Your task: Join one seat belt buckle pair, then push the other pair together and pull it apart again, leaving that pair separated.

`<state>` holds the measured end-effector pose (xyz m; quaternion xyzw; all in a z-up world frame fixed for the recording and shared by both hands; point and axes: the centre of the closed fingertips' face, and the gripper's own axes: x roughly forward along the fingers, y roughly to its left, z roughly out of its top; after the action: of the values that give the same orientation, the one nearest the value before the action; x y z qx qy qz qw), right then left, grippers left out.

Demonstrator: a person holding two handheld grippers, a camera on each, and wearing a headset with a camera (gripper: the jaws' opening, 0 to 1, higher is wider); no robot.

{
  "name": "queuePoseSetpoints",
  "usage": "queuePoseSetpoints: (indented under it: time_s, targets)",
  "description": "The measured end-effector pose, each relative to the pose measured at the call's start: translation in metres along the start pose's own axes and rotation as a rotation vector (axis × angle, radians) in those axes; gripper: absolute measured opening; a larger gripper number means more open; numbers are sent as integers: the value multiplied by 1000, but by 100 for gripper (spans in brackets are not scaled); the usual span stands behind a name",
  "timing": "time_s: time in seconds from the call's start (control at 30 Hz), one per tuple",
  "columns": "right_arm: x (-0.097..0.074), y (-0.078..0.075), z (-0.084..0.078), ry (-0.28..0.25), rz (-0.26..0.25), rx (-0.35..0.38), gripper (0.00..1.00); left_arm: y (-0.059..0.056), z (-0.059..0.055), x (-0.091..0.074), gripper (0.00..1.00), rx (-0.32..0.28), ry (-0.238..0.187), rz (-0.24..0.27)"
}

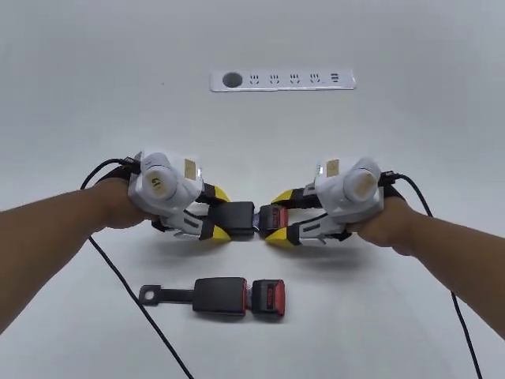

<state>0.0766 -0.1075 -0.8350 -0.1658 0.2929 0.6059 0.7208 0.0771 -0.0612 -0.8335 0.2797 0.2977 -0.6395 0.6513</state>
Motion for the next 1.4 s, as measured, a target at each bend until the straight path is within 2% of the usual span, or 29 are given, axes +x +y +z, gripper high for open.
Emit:
queuePoseSetpoints:
  time_s: [0.63,1.4]
  targets:
    - [3,0,-2,62,1,-37,35,-3,2,0,34,25,8,-14]
    - [2,-1,-3,98,-15,-87,36,-3,2,-1,35,20,7,-23]
